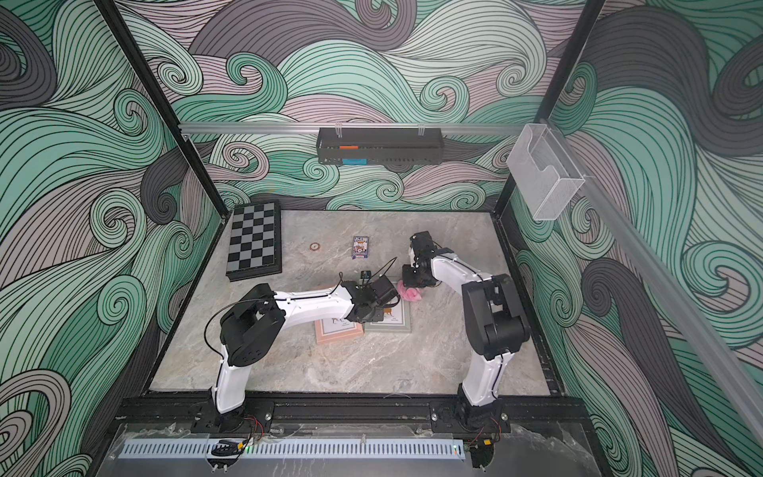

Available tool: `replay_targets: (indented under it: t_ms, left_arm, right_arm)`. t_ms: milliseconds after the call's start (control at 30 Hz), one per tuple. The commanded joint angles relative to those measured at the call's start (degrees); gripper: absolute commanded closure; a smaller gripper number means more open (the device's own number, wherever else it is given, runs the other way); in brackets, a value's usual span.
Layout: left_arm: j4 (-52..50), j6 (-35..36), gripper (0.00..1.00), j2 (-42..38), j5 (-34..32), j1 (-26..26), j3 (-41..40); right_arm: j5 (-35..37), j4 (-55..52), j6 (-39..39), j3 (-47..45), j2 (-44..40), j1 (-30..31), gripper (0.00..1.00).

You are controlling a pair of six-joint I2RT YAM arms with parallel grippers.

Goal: Wipe the picture frame with a cloth
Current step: Wipe the dirt from the picture frame.

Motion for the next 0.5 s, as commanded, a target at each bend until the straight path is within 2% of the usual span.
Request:
replay_targets:
  t_ms: [0, 133, 300, 367, 467]
  left_arm:
    - [-2.6, -0.6, 0.91, 2.7, -2.9, 0.7, 2.3]
    - [-2.6, -0.4, 0.91, 3.4, -3.1, 1.7, 3.3]
    - [-2.3, 1.2, 0.91, 4.2, -2.4, 3.0, 4.4]
    - [-2.3, 1.6, 0.91, 4.0, -2.1, 3.0, 4.1]
    - [-1.8, 1.4, 0.91, 3.3, 0.0, 2.9, 2.5]
  right_arm:
    - [-2.4, -1.8, 2.1, -5.0, -4.3, 1.0, 1.0]
    - [-2.8, -1.9, 6.0, -15.0, -13.1, 2.9, 1.0]
    - [0.3, -2.7, 10.0, -25.2, -22.8, 9.8, 1.0]
    - [3.1, -2.2, 9.5, -24.2, -22.5, 9.4, 1.0]
    - [4.5, -2.0, 6.6, -15.4, -16.9, 6.7, 1.0]
